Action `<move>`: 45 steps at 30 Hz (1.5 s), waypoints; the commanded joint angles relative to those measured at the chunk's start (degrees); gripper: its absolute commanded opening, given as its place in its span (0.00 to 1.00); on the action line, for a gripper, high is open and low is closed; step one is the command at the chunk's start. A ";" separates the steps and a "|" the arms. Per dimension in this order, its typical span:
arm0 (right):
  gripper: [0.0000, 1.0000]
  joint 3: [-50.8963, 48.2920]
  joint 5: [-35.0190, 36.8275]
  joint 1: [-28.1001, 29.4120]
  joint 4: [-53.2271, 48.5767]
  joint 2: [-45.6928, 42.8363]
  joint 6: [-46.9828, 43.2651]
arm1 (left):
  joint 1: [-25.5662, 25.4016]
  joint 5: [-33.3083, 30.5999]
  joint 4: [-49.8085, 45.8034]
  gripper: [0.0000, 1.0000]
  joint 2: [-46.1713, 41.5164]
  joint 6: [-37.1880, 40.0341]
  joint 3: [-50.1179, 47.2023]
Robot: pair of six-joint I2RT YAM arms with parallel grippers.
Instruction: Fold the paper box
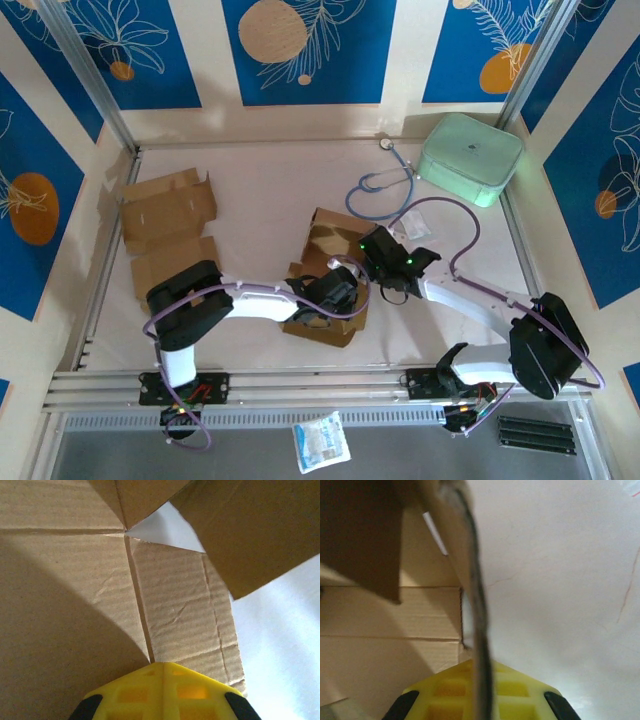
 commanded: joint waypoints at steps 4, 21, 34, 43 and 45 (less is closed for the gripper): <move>0.03 2.68 3.80 4.45 -7.51 4.09 6.10 | 1.12 2.11 1.73 0.00 1.68 -1.43 -1.57; 0.02 -8.35 9.54 9.18 -0.95 3.39 10.79 | 3.29 0.64 14.10 0.17 -11.24 -3.98 -11.02; 0.02 -8.23 10.80 9.28 -1.40 2.47 10.49 | 7.60 -16.86 -20.10 0.30 -41.48 -10.21 -6.30; 0.02 -7.02 10.52 9.37 -1.38 3.69 9.43 | 25.21 13.47 -26.66 0.68 -29.38 -1.19 10.25; 0.02 -6.52 10.45 9.37 -1.69 4.06 8.98 | 26.80 18.37 -26.11 0.72 -25.08 -1.03 13.06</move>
